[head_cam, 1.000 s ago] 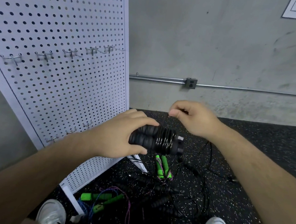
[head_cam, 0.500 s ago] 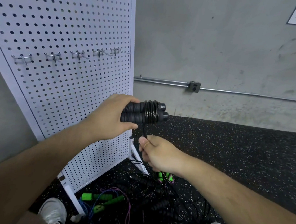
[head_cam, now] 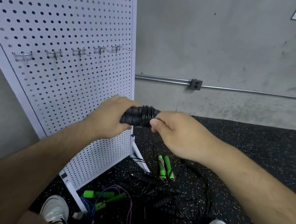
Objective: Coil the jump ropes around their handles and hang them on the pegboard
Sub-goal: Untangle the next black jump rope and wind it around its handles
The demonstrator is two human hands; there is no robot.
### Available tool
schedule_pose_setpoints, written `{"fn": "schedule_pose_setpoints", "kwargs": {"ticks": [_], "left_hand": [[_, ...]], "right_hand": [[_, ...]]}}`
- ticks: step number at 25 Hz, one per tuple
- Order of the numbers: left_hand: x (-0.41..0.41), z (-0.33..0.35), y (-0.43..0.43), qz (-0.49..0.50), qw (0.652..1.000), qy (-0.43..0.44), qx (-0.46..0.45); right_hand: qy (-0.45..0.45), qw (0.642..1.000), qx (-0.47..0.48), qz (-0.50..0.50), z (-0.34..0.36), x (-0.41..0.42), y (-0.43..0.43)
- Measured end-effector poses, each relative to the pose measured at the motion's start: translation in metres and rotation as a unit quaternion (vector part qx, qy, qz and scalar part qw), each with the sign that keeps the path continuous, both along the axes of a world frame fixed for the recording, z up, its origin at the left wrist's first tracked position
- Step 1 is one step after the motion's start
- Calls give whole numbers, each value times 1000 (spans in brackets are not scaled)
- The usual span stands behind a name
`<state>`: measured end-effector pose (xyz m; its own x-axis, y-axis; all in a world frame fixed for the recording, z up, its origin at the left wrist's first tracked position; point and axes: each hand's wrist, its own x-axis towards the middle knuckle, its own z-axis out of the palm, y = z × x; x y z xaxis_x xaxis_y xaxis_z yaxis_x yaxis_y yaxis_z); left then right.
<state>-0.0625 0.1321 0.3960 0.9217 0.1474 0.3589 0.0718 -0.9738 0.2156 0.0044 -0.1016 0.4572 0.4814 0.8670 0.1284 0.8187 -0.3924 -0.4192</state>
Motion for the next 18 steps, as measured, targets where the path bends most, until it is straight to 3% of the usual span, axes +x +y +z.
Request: {"fn": "schedule_pose_setpoints", "kwargs": {"ticks": [3,9,12,15,16,18], "left_hand": [[-1,-8,-17,-65,997,43,20],[-14,-8,-46,-147,988,39,-27],[-26,5,-59,-153,985,29,-80],[-30,16,-69,-130,978,6,-164],[-29,19,-70,-118,975,-6,-189],[-23,22,-67,-89,976,-48,-195]], "right_hand": [[-128,992,14,-6,-5,19,0],[-103,994,26,-39,-16,79,-12],[-32,998,25,-48,-33,99,-13],[203,975,71,-53,-47,91,-8],[239,969,46,-47,-52,80,-4],[196,980,-22,-29,-71,52,10]]}}
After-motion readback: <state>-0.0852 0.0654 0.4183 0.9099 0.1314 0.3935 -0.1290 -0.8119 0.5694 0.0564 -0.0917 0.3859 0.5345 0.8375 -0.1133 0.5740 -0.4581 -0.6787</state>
